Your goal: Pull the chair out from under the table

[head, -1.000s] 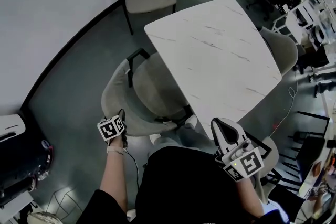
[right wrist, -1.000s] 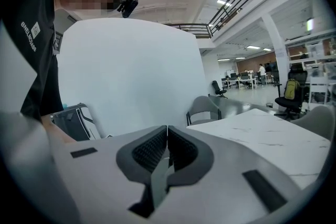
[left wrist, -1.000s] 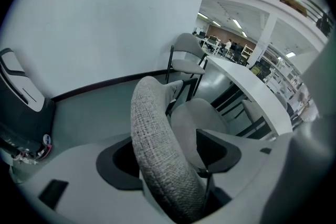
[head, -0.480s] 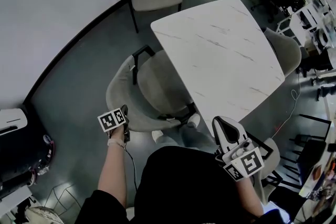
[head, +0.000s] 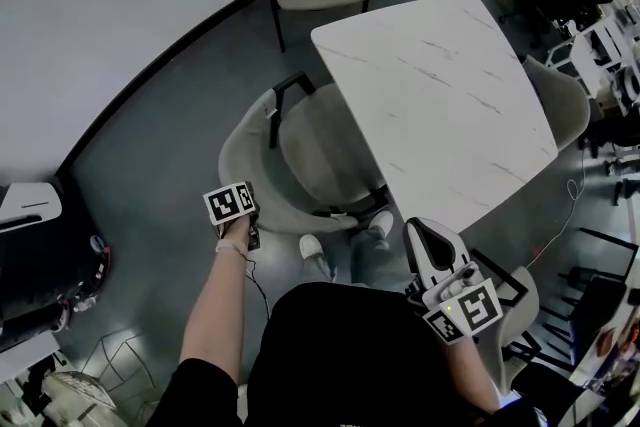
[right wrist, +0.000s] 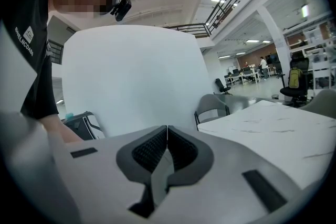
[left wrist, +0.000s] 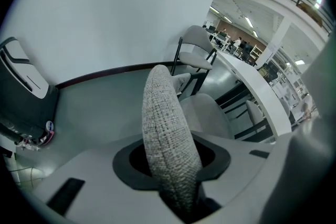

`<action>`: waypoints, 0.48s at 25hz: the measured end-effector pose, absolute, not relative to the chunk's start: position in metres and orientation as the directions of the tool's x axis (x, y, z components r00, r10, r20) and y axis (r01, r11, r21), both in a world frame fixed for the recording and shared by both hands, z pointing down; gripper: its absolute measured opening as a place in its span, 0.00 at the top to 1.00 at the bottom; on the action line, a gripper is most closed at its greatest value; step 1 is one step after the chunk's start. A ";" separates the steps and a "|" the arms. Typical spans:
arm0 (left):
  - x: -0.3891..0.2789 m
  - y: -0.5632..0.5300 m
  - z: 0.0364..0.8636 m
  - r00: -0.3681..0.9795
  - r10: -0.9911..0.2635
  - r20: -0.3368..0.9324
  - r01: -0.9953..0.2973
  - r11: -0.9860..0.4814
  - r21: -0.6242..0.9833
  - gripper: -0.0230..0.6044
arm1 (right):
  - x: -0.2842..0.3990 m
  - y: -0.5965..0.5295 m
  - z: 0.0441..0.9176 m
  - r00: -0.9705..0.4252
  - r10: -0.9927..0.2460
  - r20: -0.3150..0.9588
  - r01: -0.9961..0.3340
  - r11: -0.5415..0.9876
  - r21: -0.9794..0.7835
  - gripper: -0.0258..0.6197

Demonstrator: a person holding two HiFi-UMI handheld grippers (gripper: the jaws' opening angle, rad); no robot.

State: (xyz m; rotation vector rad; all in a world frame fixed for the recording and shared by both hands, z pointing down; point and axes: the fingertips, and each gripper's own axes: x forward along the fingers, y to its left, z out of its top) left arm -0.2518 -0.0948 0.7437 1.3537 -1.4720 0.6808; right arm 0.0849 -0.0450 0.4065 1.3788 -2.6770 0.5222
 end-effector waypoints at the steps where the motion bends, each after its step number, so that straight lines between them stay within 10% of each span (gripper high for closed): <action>1: -0.252 -0.095 0.744 0.104 -0.398 0.911 -0.954 0.219 0.205 0.75 | 0.083 -0.044 0.408 -0.592 -0.773 0.226 -0.801 0.536 -0.265 0.94; 12: -0.267 -0.092 0.744 0.096 -0.394 0.914 -0.955 0.222 0.196 0.77 | 0.074 -0.032 0.414 -0.603 -0.770 0.210 -0.792 0.545 -0.277 0.94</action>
